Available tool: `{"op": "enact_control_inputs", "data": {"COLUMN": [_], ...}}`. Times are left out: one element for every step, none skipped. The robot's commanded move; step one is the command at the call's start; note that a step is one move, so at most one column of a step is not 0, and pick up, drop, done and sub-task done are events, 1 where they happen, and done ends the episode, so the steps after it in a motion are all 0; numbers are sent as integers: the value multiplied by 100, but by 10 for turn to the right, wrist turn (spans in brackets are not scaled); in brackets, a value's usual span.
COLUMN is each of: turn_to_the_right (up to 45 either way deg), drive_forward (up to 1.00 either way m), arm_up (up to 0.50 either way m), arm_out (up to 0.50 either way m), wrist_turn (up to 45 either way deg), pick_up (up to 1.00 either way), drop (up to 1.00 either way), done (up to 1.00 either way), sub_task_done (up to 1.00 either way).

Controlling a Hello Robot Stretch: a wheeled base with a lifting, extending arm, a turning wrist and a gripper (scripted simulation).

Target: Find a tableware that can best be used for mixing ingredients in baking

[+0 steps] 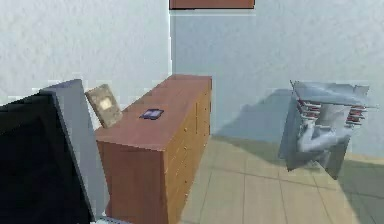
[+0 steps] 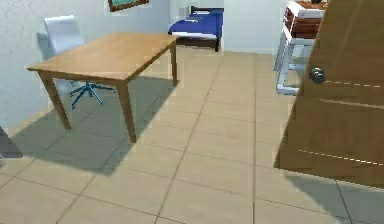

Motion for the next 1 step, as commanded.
{"op": "enact_control_inputs", "data": {"turn_to_the_right": [450], "drive_forward": [0], "arm_up": [0], "arm_out": [0], "wrist_turn": [0], "pick_up": [0], "drop": [0], "done": [0], "sub_task_done": [0]}}
